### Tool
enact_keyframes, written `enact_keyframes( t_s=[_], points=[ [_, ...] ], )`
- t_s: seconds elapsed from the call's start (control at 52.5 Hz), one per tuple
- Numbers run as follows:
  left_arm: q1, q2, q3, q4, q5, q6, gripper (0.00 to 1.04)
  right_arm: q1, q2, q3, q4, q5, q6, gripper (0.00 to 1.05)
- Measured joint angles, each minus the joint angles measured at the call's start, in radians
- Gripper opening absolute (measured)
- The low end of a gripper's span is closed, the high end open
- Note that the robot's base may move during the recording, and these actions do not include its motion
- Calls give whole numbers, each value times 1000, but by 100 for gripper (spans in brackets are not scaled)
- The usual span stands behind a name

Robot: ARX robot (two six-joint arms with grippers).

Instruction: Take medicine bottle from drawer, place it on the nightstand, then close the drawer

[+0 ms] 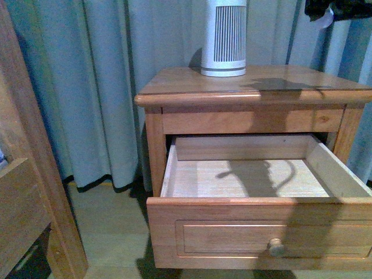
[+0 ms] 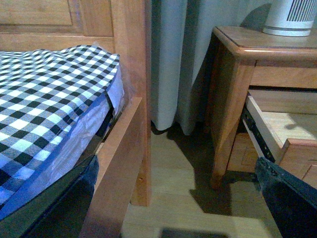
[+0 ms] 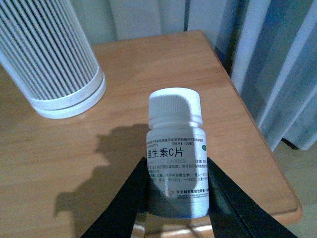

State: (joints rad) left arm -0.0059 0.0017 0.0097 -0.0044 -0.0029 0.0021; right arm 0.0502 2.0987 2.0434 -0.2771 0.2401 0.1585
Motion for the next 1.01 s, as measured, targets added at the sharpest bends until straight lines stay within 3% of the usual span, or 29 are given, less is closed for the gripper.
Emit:
enact_keyframes(
  t_s=[0.381,0.704,0.857,1.009],
  points=[
    [0,0,0,0,0,0,98,-22,240,170,-56,55,-5,29],
    [0,0,0,0,0,0,98,-16,240,121,52,27,14,76],
    [0,0,0,0,0,0,98,-18,145,-6,143,26,29,99],
    [0,0,0,0,0,0,98,-32,-77,-229,154,-19,69,98]
  ],
)
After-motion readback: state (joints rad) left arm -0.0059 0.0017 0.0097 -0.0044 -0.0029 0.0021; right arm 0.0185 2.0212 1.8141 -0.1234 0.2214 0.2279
